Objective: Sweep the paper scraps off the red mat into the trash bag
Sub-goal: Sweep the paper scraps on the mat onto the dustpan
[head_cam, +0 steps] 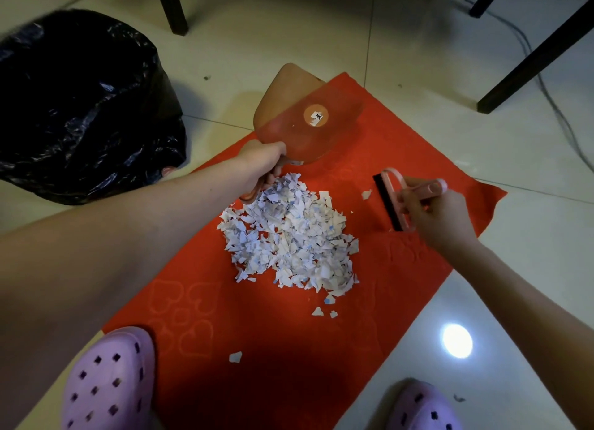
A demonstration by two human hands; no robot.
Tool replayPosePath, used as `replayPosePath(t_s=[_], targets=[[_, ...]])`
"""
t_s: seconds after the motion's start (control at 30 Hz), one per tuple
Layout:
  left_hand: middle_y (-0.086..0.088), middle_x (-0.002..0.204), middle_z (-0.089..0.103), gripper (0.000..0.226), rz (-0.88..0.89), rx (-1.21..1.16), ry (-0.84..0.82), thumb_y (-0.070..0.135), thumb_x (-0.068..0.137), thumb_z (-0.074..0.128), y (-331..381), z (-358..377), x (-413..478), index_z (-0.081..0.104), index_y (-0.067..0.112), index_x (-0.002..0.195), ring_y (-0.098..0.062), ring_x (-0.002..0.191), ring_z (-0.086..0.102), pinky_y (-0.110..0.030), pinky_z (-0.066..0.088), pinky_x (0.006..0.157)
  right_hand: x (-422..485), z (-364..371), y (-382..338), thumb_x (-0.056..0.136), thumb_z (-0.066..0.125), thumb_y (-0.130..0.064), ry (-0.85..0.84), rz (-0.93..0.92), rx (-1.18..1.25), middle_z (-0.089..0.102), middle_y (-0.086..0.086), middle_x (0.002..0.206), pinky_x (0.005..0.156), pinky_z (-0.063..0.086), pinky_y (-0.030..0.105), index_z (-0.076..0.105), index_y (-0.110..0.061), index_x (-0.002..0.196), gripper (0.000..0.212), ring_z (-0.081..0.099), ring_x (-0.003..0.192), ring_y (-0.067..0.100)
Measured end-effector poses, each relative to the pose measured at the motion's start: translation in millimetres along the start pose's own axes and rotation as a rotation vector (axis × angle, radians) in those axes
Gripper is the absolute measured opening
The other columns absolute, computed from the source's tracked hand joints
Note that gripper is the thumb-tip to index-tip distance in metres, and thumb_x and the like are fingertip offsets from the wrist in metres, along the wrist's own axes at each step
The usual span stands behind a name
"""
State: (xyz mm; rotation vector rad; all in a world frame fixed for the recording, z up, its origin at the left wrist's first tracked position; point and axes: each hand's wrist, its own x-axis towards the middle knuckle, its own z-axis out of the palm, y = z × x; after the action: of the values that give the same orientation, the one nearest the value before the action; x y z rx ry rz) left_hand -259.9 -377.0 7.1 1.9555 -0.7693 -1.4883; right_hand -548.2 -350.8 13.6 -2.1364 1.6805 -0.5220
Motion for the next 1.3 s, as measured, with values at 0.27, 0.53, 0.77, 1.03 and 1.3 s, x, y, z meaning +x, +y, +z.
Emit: replayPosePath(t_s=[0.27,0.53,0.77,1.03,1.3], targets=[[-0.004,0.054,0.045,0.024,-0.001,0.001,0.000,0.020,0.089,0.049,-3,-2,2,0.050,0.009,0.068,-0.010,0.030,0.033,-0.012,0.030,0.037,-6,19,4,0.098,0.045,-0.027,-0.171,0.057,0.056,0.065,0.009,0.068,0.047,0.048,0.032,0.064,-0.010,0.118,0.032,0.063,0.057,0.025],[-0.003,0.052,0.045,0.029,0.006,-0.005,-0.003,0.019,0.089,0.049,-2,1,-1,0.053,0.009,0.062,-0.012,0.035,0.033,-0.018,0.029,0.040,4,5,11,0.098,0.047,-0.021,0.062,0.042,0.171,0.072,0.006,0.085,0.059,0.056,0.040,0.062,-0.016,0.122,0.029,0.068,0.070,0.023],[-0.004,0.053,0.045,0.028,-0.006,0.010,-0.003,0.019,0.089,0.049,-5,1,1,0.053,0.009,0.063,-0.012,0.035,0.034,-0.016,0.029,0.039,0,15,4,0.098,0.041,-0.030,-0.179,0.102,-0.066,0.067,0.015,0.076,0.053,0.051,0.043,0.060,-0.020,0.124,0.034,0.061,0.059,0.029],[-0.004,0.055,0.044,0.024,-0.003,0.013,-0.002,0.019,0.089,0.048,-4,-1,1,0.052,0.009,0.068,-0.011,0.033,0.033,-0.015,0.030,0.039,20,7,-16,0.096,0.049,-0.019,-0.034,0.065,0.186,0.070,0.011,0.086,0.061,0.056,0.048,0.062,-0.016,0.121,0.029,0.067,0.071,0.029],[-0.004,0.055,0.045,0.023,0.011,0.025,0.006,0.018,0.088,0.049,-5,0,1,0.050,0.009,0.067,-0.012,0.034,0.034,-0.017,0.030,0.038,63,29,-25,0.097,0.043,-0.040,-0.146,0.117,-0.176,0.052,0.002,0.062,0.044,0.029,0.024,0.062,-0.009,0.102,0.036,0.047,0.052,0.015]])
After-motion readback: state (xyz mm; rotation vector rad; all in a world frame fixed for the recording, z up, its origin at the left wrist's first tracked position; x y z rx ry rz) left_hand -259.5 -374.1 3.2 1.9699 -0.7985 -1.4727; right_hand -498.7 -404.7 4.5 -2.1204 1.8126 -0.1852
